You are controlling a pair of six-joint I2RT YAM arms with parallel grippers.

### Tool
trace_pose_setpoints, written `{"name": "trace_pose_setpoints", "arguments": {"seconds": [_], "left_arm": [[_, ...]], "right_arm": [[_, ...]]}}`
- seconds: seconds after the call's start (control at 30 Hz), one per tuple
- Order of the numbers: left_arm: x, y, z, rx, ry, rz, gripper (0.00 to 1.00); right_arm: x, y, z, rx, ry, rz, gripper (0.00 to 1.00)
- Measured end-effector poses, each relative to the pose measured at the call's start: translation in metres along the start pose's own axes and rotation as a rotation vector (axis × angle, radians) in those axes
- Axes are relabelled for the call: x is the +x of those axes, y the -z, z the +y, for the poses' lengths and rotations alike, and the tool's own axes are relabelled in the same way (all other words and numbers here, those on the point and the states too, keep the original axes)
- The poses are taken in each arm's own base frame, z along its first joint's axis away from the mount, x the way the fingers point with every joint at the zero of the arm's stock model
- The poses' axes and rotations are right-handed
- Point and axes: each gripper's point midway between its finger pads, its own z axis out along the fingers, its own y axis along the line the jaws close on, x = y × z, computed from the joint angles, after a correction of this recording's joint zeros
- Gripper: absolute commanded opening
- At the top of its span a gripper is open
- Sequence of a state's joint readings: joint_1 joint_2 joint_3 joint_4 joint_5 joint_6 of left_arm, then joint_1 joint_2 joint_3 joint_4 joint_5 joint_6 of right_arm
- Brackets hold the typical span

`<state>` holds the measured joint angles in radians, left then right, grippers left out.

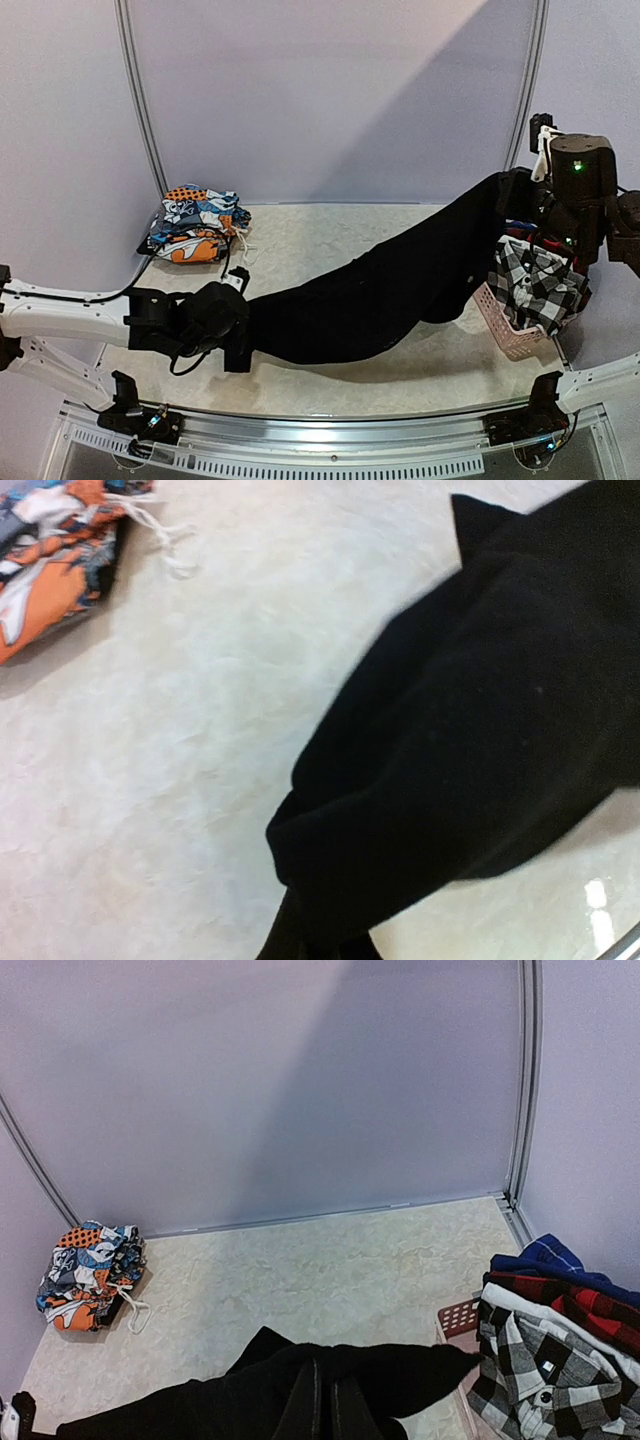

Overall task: Fold and stack the mixed laundry pile
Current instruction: Pick up the crumpled T-shirt from the center of the board, then flatten out the crumpled T-shirt at the center of the board.

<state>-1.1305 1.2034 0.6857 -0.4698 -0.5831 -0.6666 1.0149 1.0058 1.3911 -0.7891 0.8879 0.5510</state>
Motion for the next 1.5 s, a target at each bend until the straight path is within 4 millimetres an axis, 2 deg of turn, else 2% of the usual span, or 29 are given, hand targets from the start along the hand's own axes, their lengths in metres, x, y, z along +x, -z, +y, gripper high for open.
{"name": "trace_pose_setpoints", "arguments": {"seconds": [0.13,0.27,0.37,0.47,0.73,0.97,1.07,1.17,1.23,1.27,1.33,1.43,1.5], "left_arm": [[-0.014,0.024,0.026,-0.058,0.024,-0.056,0.01],[-0.044,0.060,0.052,-0.084,0.097,-0.172,0.06],[-0.066,0.087,0.075,-0.108,0.169,-0.265,0.06],[-0.074,0.097,0.091,-0.143,0.200,-0.303,0.06],[-0.090,0.099,0.099,-0.206,0.174,-0.302,0.04],[-0.119,0.119,0.101,-0.194,0.167,-0.360,0.03],[-0.129,0.127,0.099,-0.171,0.175,-0.386,0.02],[-0.128,0.125,0.091,-0.119,0.179,-0.384,0.02],[-0.116,0.112,0.078,-0.059,0.166,-0.351,0.14],[-0.109,0.104,0.071,-0.031,0.157,-0.329,0.22],[-0.085,0.084,0.050,0.042,0.117,-0.253,0.48],[-0.044,0.060,0.009,0.149,0.007,-0.109,0.78],[-0.023,0.057,-0.016,0.213,-0.067,-0.046,0.87]], "right_arm": [[-0.008,0.003,-0.004,0.006,0.007,-0.025,0.00],[-0.012,0.004,-0.006,0.021,0.028,-0.037,0.00],[-0.020,0.007,-0.009,0.030,0.025,-0.057,0.00],[-0.023,0.008,-0.010,0.033,0.025,-0.069,0.00],[-0.022,0.006,-0.008,0.039,0.035,-0.068,0.00],[-0.019,0.000,-0.003,0.037,0.053,-0.060,0.00],[-0.022,-0.001,0.008,-0.029,0.046,-0.058,0.00],[-0.023,0.000,0.025,-0.118,0.058,-0.047,0.00],[-0.022,0.001,0.032,-0.159,0.071,-0.041,0.00],[-0.021,0.001,0.034,-0.168,0.075,-0.037,0.00],[-0.015,-0.001,0.034,-0.168,0.085,-0.028,0.00],[0.012,-0.009,0.024,-0.124,0.113,0.008,0.00],[0.034,-0.014,0.011,-0.079,0.132,0.040,0.00]]}}
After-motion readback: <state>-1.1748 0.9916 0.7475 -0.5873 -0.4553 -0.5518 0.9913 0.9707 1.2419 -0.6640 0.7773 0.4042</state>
